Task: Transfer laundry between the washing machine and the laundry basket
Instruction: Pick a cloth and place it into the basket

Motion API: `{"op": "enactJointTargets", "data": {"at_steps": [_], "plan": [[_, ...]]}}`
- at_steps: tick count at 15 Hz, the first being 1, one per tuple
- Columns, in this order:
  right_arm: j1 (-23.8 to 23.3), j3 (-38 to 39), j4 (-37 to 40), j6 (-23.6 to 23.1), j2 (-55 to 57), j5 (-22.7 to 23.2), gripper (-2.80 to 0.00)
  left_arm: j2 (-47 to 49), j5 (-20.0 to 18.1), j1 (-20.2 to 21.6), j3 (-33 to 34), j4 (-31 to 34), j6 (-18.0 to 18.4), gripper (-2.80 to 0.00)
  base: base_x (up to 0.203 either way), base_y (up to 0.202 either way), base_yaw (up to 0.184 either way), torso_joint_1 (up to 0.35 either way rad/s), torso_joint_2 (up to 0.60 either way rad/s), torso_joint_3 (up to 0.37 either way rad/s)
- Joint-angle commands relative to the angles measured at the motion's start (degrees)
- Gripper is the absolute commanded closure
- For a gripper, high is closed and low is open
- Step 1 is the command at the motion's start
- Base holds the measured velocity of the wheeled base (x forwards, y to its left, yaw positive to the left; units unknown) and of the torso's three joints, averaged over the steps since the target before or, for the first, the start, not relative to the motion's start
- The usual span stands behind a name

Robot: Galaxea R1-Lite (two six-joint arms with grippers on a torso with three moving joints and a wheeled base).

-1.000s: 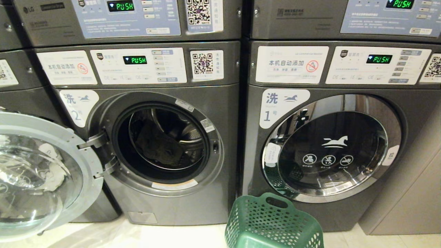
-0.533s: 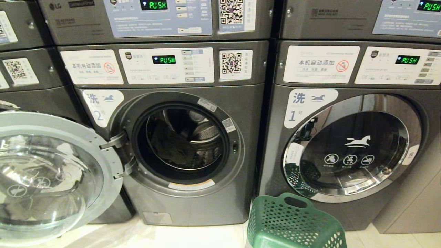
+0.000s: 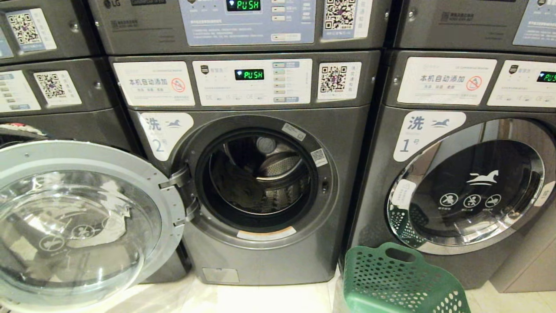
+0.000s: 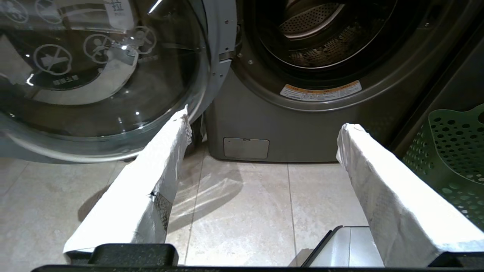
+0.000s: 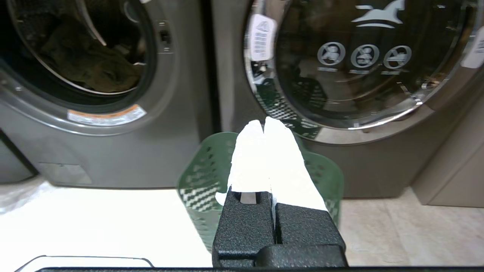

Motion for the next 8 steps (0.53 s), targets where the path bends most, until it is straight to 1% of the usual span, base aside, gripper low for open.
{"op": "enactJointTargets", "data": {"at_steps": [1, 8], "plan": [[0.0, 0.0, 0.05, -0.01, -0.04, -0.02, 0.0, -0.15, 0.05, 0.0, 0.0, 0.07, -0.02, -2.8, 0.0, 0.199, 0.003, 0.003, 0.0, 0.002], [0.0, 0.0, -0.04, -0.18, -0.04, 0.07, 0.0, -0.15, 0.05, 0.0, 0.0, 0.07, -0.02, -2.8, 0.0, 0.195, -0.001, 0.003, 0.0, 0.004]]}}
